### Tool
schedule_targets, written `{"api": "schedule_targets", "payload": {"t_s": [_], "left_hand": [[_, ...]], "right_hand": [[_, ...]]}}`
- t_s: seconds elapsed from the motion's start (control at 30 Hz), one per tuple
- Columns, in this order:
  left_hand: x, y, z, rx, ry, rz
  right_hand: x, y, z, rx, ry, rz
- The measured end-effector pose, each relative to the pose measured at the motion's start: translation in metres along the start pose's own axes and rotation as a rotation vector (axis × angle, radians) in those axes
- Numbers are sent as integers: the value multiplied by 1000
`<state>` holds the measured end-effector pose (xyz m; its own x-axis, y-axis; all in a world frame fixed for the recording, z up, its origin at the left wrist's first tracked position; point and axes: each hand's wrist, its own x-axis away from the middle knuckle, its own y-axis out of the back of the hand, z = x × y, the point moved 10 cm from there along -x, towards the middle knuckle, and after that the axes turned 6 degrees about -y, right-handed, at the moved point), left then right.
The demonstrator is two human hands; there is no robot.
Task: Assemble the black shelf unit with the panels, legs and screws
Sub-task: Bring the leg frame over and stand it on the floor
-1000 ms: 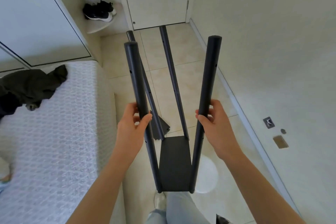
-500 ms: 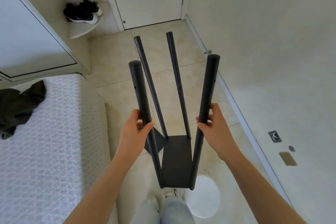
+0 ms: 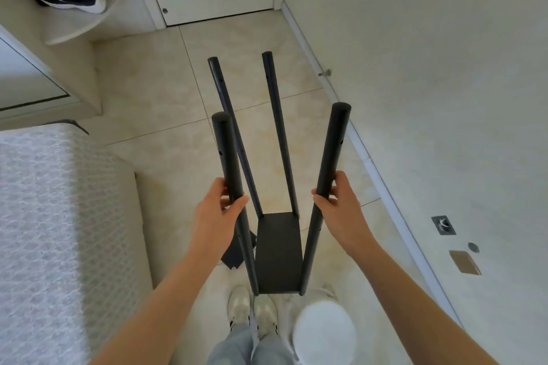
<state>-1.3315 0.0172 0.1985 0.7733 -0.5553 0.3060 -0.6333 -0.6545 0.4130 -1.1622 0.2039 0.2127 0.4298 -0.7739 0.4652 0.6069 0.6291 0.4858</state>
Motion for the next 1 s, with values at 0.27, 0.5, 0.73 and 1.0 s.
{"api": "schedule_targets", "payload": {"t_s": [0.27, 0.5, 0.73, 1.0], "left_hand": [[-43, -13, 8, -80, 30, -29], [-87, -32, 20, -43, 139, -101], [-129, -68, 37, -32, 291, -177], [-161, -103, 78, -109, 384, -191]], "right_hand": [[-57, -22, 0, -22, 8, 47], [-122, -36, 3, 53, 23, 142], [-193, -42, -14, 131, -1, 288], [-244, -53, -60, 166, -84, 311]]}}
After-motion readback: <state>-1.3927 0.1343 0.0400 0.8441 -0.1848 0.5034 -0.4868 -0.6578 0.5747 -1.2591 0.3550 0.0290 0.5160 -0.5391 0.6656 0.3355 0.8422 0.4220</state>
